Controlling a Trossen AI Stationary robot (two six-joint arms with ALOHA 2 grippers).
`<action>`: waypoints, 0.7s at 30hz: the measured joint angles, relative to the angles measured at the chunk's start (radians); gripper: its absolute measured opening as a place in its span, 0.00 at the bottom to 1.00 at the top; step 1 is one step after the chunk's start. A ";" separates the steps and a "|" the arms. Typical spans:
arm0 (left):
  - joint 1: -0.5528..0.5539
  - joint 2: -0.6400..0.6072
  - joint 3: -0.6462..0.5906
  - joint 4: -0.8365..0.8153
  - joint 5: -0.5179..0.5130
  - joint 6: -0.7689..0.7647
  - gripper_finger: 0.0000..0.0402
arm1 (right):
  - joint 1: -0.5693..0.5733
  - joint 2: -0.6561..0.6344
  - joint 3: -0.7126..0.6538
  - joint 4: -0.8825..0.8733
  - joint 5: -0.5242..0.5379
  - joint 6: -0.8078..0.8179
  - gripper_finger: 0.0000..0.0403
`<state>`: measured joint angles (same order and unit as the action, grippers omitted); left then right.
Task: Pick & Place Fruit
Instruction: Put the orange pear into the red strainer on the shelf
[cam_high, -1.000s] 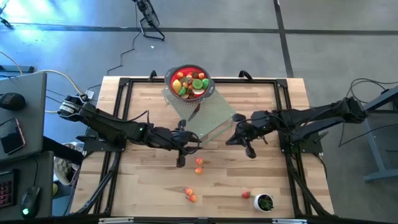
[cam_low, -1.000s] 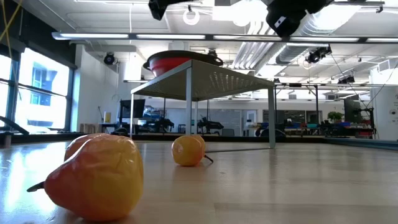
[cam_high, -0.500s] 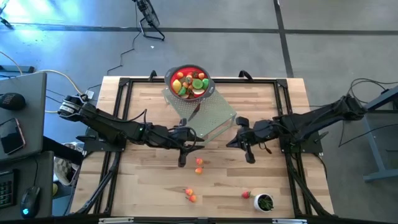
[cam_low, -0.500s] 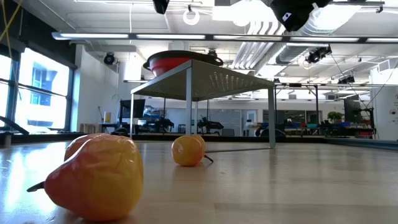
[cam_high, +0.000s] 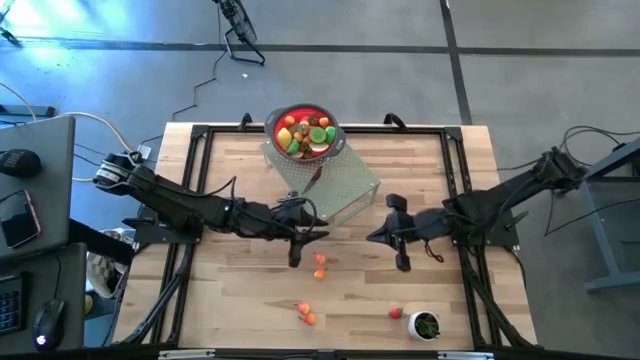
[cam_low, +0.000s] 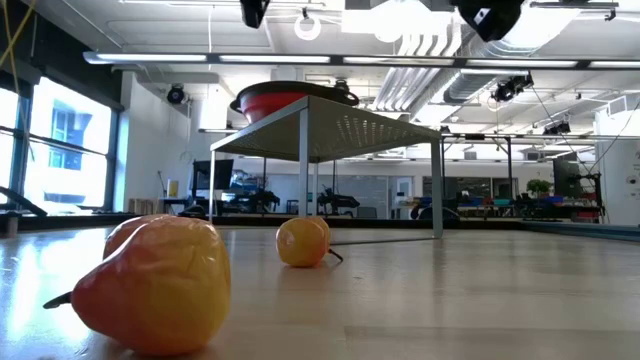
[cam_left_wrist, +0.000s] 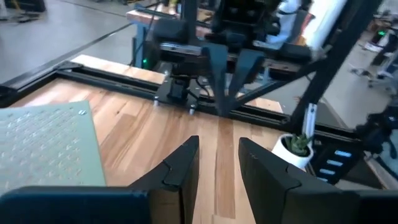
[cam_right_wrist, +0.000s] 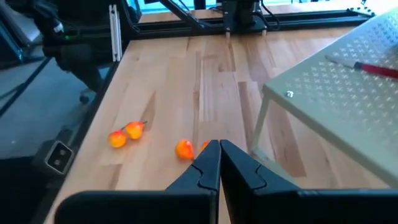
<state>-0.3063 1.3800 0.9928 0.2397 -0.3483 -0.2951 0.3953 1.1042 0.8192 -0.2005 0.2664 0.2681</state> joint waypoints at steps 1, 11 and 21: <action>-0.015 0.003 0.000 -0.001 -0.015 -0.001 0.27 | 0.012 0.000 0.000 -0.001 0.015 0.021 0.01; -0.257 0.010 -0.002 -0.080 -0.255 -0.047 0.27 | 0.166 0.000 0.000 -0.029 0.127 0.050 0.01; -0.363 0.079 -0.002 -0.109 -0.268 -0.257 0.27 | 0.247 0.000 0.000 -0.028 0.191 0.051 0.01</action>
<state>-0.6697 1.4594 0.9913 0.1307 -0.6166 -0.5520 0.6427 1.1038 0.8192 -0.2283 0.4569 0.3187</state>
